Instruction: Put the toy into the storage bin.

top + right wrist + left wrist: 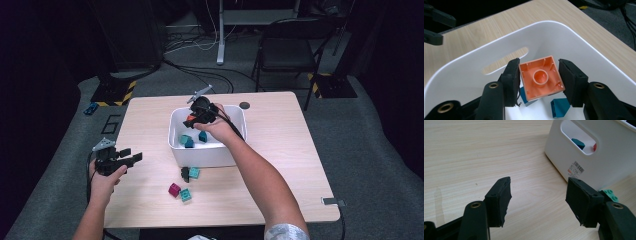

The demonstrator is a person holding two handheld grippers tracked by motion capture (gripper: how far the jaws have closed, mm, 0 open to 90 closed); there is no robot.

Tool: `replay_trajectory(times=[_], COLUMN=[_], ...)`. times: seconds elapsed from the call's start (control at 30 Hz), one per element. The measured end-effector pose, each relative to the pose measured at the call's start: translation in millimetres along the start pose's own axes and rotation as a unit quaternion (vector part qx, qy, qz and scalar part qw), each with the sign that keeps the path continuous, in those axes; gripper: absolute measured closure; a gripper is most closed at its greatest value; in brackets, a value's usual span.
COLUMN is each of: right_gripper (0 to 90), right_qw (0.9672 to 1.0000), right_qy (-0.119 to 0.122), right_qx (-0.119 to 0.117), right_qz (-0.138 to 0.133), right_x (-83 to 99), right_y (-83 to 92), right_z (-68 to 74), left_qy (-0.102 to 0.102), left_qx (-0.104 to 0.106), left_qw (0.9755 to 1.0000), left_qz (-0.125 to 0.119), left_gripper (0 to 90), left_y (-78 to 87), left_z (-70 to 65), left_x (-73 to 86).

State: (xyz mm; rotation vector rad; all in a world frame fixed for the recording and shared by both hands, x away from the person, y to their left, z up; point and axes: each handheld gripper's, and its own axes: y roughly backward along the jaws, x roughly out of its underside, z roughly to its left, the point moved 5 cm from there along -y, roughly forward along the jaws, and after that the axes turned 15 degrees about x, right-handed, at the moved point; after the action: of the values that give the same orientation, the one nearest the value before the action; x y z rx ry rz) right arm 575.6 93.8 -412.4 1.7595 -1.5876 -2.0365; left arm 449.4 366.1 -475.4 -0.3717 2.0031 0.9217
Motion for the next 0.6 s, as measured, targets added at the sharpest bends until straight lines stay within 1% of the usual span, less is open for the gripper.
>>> replay_trajectory(times=[0.07, 0.17, 0.2, 0.33, 0.4, 0.43, 0.53, 0.57, 0.6], right_gripper=[52.3, 51.6, 51.3, 47.5, 47.3, 47.3, 47.3, 47.3, 47.3], right_qw=[0.9999, 0.9998, 0.9998, 0.9997, 0.9996, 0.9995, 0.9996, 0.9997, 0.9997], right_qy=[0.01, 0.007, 0.003, -0.001, 0.004, 0.008, 0.009, 0.008, 0.008], right_qx=[0.006, 0.013, 0.012, 0.013, 0.016, 0.022, 0.024, 0.023, 0.023], right_qz=[0.004, 0.014, 0.015, 0.019, 0.021, 0.023, 0.008, 0.007, 0.007], right_x=[1.7, 3.6, 3.9, 5.0, 5.5, 5.3, 2.7, 1.9, 1.9], right_y=[-6.2, -12.4, -13.9, -16.0, -15.2, -11.8, -1.8, 3.1, 3.1], right_z=[-1.2, -2.7, -3.4, -3.8, -3.8, -3.3, -4.0, -3.6, -3.6], left_qy=[0.0, 0.0, 0.0, -0.001, -0.001, -0.003, -0.002, -0.001, -0.001], left_qx=[0.0, 0.0, 0.002, 0.003, 0.003, 0.003, 0.002, 0.003, 0.003], left_qw=[1.0, 1.0, 1.0, 1.0, 1.0, 1.0, 1.0, 1.0, 1.0], left_qz=[0.001, 0.001, 0.005, 0.007, 0.006, 0.007, 0.006, 0.009, 0.009], left_gripper=[36.5, 36.5, 36.5, 36.5, 36.5, 36.5, 36.4, 36.5, 36.5], left_y=[0.2, 0.1, 0.5, -0.5, -0.7, -1.0, -2.4, -2.8, -2.8], left_z=[0.1, 0.1, -0.1, -1.0, -1.2, -1.3, -1.6, -2.2, -2.2], left_x=[0.0, 0.1, 0.4, 0.6, 0.6, 0.5, 1.1, 1.5, 1.5])
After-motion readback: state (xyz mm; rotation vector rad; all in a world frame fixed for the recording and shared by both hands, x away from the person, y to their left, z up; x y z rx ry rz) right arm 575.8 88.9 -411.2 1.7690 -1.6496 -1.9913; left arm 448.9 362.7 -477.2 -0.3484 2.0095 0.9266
